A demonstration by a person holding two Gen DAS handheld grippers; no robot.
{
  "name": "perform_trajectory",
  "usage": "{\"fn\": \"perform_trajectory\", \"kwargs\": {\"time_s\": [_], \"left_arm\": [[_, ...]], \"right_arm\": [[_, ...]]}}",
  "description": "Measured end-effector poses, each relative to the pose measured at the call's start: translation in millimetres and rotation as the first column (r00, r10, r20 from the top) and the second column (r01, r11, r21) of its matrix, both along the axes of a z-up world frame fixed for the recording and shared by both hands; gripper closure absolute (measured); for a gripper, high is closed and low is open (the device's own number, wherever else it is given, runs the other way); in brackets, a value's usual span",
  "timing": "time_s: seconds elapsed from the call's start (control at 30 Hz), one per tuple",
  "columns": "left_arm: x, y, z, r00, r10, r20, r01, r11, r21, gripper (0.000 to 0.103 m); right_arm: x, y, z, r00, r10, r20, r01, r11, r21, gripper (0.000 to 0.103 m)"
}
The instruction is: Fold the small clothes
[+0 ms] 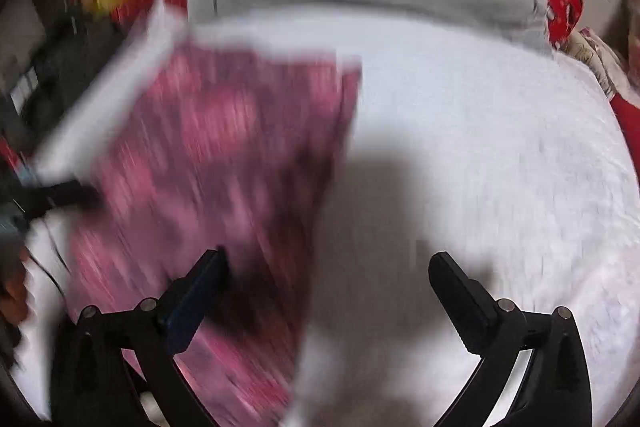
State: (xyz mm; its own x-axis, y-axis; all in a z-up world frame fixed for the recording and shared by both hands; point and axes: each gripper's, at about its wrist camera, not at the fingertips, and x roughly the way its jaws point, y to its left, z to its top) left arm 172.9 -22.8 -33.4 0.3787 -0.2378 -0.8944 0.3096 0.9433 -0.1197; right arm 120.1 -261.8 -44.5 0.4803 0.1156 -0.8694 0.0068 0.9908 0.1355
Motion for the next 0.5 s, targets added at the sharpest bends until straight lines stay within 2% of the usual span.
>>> {"fn": "perform_trajectory", "kwargs": {"time_s": [0.03,0.07,0.1,0.13,0.2,0.27,0.33,0.4,0.5], "left_arm": [[1,-1,-12,0.999,0.008,-0.032,-0.007,1.000,0.008,0.000],[3,2,-17,0.998,0.027,-0.049,-0.029,0.999,-0.027,0.000],[5,9,-18,0.996,0.063,-0.061,-0.068,0.994,-0.082,0.000],[6,13,-18,0.994,0.076,-0.073,-0.083,0.991,-0.105,0.000],[6,14,-17,0.994,0.072,-0.080,-0.080,0.991,-0.108,0.000],[8,15,-17,0.994,0.069,-0.083,-0.078,0.991,-0.108,0.000],[9,21,-19,0.992,0.076,-0.100,-0.090,0.986,-0.143,0.000],[9,27,-20,0.987,0.096,-0.126,-0.118,0.977,-0.179,0.000],[3,36,-22,0.983,0.104,-0.153,-0.132,0.974,-0.185,0.000]], "right_arm": [[-7,-8,-1,0.998,-0.062,0.025,0.061,0.996,0.063,0.001],[-6,-11,-3,0.996,-0.091,0.010,0.090,0.992,0.089,0.001],[-7,-12,-2,0.994,-0.111,0.012,0.110,0.989,0.097,0.000],[-9,-10,-1,0.993,-0.117,0.018,0.115,0.990,0.086,0.001],[-15,-7,-2,0.989,-0.146,0.027,0.144,0.987,0.078,0.001],[-20,-10,-3,0.984,-0.180,0.014,0.178,0.978,0.112,0.001],[-25,-18,-4,0.980,-0.199,0.016,0.194,0.970,0.148,0.000],[-35,-20,-4,0.975,-0.215,0.056,0.203,0.964,0.171,0.000],[-43,-18,-9,0.976,-0.203,0.078,0.190,0.971,0.145,0.000]]}}
